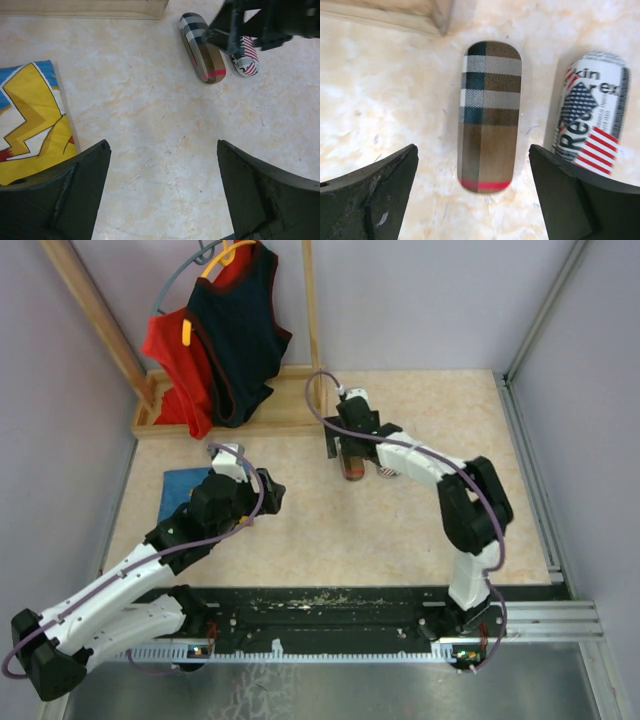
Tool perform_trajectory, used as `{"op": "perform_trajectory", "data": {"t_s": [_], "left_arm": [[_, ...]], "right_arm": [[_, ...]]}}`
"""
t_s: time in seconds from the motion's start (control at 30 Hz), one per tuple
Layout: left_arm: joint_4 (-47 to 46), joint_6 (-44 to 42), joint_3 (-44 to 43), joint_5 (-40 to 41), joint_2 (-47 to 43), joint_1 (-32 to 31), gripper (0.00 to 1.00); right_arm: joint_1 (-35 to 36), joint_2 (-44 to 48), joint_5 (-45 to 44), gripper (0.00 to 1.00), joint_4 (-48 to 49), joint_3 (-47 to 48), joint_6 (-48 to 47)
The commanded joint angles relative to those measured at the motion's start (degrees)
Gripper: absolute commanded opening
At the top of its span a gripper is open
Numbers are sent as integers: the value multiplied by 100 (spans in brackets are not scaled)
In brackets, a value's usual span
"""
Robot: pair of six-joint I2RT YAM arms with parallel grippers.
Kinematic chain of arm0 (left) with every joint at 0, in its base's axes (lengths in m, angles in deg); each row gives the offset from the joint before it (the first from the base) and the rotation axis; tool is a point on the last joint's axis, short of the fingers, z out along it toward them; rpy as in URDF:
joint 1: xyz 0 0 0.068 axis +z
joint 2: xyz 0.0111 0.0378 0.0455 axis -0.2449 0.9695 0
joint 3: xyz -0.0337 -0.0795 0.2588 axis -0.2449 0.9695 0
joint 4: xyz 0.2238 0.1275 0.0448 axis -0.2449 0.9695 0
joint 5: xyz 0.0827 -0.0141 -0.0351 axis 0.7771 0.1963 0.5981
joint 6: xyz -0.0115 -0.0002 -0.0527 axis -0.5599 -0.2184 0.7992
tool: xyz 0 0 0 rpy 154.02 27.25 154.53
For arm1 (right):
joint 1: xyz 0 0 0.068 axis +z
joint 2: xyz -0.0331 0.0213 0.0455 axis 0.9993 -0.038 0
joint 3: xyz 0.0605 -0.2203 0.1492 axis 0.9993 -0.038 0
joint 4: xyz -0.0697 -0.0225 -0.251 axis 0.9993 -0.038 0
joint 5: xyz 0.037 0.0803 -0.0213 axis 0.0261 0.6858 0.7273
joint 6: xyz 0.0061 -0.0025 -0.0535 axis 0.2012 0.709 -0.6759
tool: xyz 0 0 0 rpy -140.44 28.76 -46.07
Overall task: Organize the sunglasses
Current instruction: Place the sunglasses case at the center of the board, then reset both arms
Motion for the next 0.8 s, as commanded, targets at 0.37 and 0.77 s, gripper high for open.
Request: {"op": "perform_trajectory", "data": {"t_s": [0.37, 0.77], "left_arm": [[-57, -756, -454, 671, -280, 9, 100], [-77, -108, 421, 1011, -1384, 6, 100]], "right_arm": [[-34, 6503, -154, 92, 838, -3116, -940], [-33, 10269, -716, 93, 502, -5130, -314]]}}
